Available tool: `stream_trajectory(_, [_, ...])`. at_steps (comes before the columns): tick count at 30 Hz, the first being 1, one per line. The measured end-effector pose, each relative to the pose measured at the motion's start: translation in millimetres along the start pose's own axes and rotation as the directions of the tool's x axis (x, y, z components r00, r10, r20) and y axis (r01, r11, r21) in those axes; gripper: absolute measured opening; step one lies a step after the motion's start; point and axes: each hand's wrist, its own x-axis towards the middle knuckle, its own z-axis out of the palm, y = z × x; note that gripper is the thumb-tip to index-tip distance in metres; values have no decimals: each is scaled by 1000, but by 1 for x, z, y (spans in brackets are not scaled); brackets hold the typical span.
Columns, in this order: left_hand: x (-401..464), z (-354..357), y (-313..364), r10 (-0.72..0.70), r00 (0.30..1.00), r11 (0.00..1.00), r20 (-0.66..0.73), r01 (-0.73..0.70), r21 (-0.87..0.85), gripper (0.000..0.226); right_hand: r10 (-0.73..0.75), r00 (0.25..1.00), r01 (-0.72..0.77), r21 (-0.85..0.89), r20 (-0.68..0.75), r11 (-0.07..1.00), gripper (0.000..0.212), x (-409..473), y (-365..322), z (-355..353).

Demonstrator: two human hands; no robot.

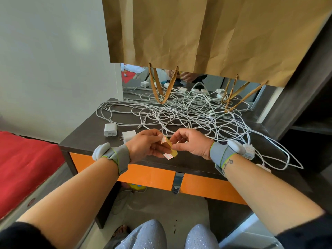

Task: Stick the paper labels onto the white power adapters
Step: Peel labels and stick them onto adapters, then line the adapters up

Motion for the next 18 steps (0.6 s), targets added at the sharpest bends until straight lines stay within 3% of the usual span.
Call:
stream_trajectory(5, [2, 0, -6, 4, 1000, 1000, -31, -4, 6, 15, 2, 999, -3, -32, -51, 999, 25, -2, 0, -2])
stream_trajectory(10, [6, -2, -8, 111, 981, 979, -156, -82, 185, 14, 37, 999, -39, -63, -38, 997, 26, -2, -2, -5])
stream_trajectory(12, [7, -2, -8, 134, 974, 967, -180, -89, 237, 14, 52, 999, -52, -40, 1, 998, 23, -3, -3, -3])
stream_trajectory(18, [10, -1, -10, 230, 941, 950, -249, -161, 268, 13, 38, 997, -36, 33, -69, 999, 5, 0, -4, 4])
